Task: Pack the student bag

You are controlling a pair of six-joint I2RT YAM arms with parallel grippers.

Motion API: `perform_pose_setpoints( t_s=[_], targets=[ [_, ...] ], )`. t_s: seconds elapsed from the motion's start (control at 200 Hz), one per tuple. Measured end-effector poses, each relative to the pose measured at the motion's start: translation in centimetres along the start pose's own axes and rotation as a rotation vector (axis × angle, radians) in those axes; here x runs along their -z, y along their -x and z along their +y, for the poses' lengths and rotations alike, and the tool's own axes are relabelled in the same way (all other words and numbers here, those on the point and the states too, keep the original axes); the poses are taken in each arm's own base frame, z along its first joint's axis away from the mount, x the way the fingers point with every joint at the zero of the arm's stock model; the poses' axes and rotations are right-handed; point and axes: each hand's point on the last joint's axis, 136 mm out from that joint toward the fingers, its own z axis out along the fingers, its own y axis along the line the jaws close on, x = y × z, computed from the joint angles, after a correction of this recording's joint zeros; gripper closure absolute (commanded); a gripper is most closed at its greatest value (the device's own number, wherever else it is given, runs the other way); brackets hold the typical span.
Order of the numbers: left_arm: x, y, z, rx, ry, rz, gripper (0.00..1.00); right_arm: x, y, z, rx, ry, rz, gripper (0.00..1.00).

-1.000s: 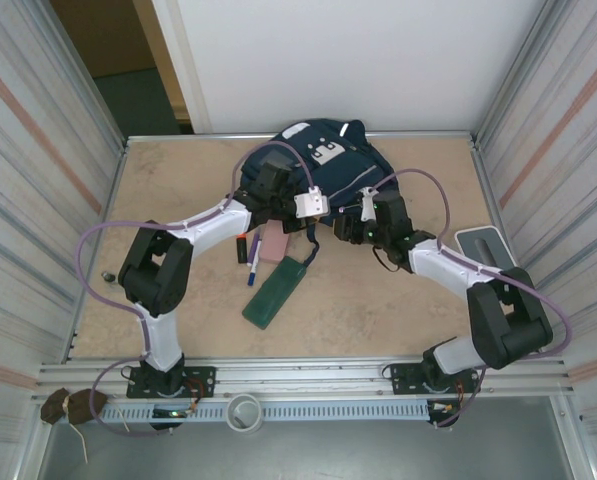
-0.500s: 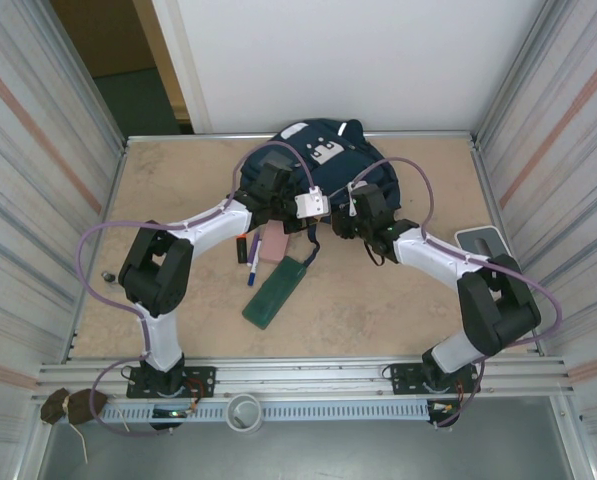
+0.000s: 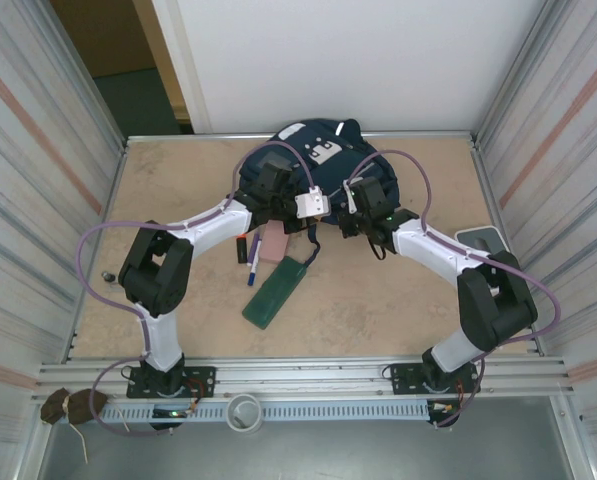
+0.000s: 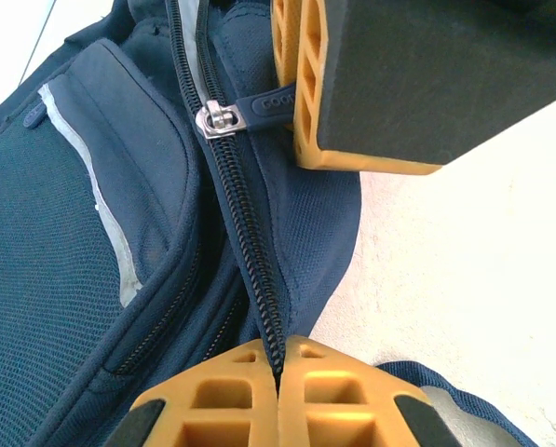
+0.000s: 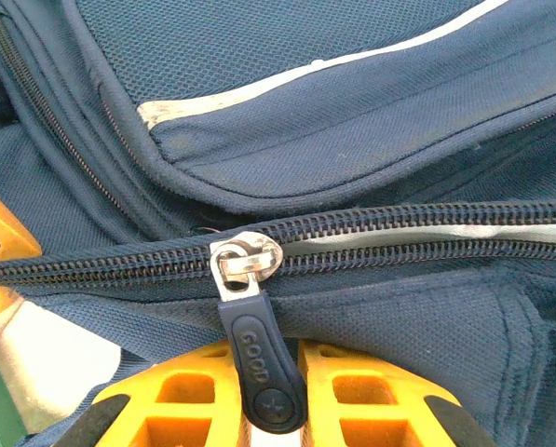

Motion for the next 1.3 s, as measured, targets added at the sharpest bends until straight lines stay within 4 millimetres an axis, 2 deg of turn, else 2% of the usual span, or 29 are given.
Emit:
perform_pose_setpoints(
  t_s=[0.12, 0.316, 0.676, 0.711, 0.771, 0.917, 0.997, 1.087, 1.182, 1.303],
  targets=[
    [0.0, 0.0, 0.0, -0.001, -0.001, -0.001, 1.0, 0.3, 0.0, -0.4, -0.025, 0.052, 0.014, 1.0],
    [0.0, 0.1, 0.0, -0.007, 0.0, -0.003, 1.0, 1.2, 0.0, -2.6, -0.101, 0.102, 0.035, 1.0],
    [0.0, 0.0, 0.0, -0.029, 0.005, 0.004, 1.0, 2.0, -2.5, -7.0, -0.278, 0.125, 0.088, 1.0],
    [0.0, -0.1, 0.1, -0.029, 0.008, 0.007, 0.99, 2.0, -2.6, -6.9, -0.291, 0.142, 0.09, 1.0],
    [0.0, -0.5, 0.2, -0.029, 0.015, 0.023, 0.9, 2.0, -2.8, -6.4, -0.307, 0.177, 0.089, 1.0],
    [0.3, -1.2, 0.4, -0.023, 0.025, 0.055, 0.6, 2.0, -3.2, -4.8, -0.352, 0.275, 0.09, 1.0],
    [1.0, -0.7, 0.5, -0.018, 0.036, 0.052, 0.49, 2.2, -3.5, -3.8, -0.372, 0.319, 0.093, 1.0],
    [1.8, 0.9, 0.4, -0.022, 0.048, 0.027, 0.42, 2.7, -3.0, -2.7, -0.379, 0.363, 0.081, 1.0],
    [2.4, 3.3, -0.4, -0.043, 0.048, -0.013, 0.41, 3.3, -2.2, -1.6, -0.37, 0.4, 0.057, 1.0],
    [1.8, 5.2, -2.0, -0.079, 0.022, -0.043, 0.41, 3.9, -1.5, -0.2, -0.364, 0.448, 0.038, 1.0]
  ],
)
